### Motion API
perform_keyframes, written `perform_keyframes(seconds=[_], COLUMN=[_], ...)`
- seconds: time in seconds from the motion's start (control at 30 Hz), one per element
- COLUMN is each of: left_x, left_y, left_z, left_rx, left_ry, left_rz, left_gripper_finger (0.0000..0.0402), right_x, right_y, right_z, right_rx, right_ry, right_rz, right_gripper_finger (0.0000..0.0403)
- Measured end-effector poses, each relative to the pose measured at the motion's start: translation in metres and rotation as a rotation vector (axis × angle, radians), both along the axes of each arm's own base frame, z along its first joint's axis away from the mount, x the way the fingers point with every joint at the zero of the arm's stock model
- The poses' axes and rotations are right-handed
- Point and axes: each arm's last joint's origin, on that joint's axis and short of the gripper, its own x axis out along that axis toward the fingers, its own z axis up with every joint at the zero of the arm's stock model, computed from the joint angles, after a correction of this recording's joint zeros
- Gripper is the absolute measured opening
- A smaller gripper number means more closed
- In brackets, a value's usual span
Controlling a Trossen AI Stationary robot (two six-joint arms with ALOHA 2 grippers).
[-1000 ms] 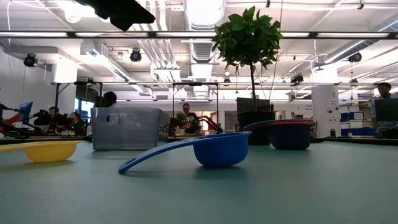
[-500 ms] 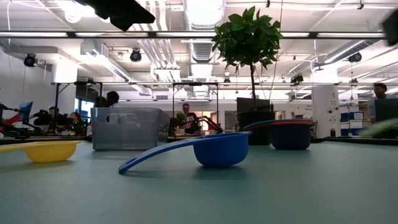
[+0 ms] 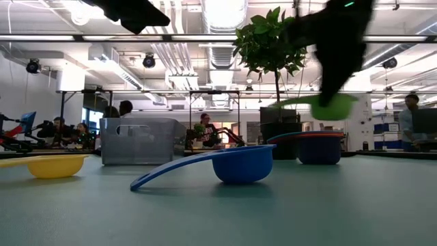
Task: Nest measuring cups in basket
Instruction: Stack the light green measuring cup on top of the light blue measuring cup, then stack the blue measuring cup on top of the light green measuring cup
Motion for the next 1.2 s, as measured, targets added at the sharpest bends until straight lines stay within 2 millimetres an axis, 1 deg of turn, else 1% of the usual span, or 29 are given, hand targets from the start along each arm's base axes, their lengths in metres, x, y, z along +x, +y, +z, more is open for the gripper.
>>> perform_keyframes(seconds=[0.1,0.2,0.3,0.4,0.53,0.83,1.0,1.2], left_x=[0.000,0.000,0.000,-0.001,-0.001,-0.001,-0.001,-0.001], left_y=[0.000,0.000,0.000,0.000,0.000,0.000,0.000,0.000], left_z=[0.000,0.000,-0.001,-0.002,-0.002,-0.002,-0.002,-0.002], left_rx=[0.000,0.001,0.002,0.004,0.002,0.002,0.001,0.001], left_ry=[0.001,0.003,0.011,0.020,0.022,0.023,0.023,0.023], left_rz=[0.000,0.000,0.000,0.000,0.001,0.001,0.001,0.001], left_gripper_finger=[0.0000,0.0000,0.0000,0.0000,0.0000,0.0000,0.0000,0.0000], right_x=[0.009,0.014,0.013,0.009,0.005,0.001,-0.001,-0.001], right_y=[-0.030,-0.055,-0.074,-0.086,-0.093,-0.093,-0.093,-0.094], right_z=[0.008,0.013,0.011,0.003,-0.005,-0.014,-0.018,-0.019], right_rx=[-0.050,-0.053,-0.023,-0.008,0.017,0.011,-0.016,-0.020], right_ry=[-0.025,-0.030,-0.016,0.019,0.045,0.070,0.078,0.074], right_rz=[-0.057,-0.098,-0.151,-0.190,-0.221,-0.227,-0.234,-0.235], right_gripper_finger=[0.0011,0.0011,0.0011,0.0011,0.0011,0.0012,0.0031,0.0058])
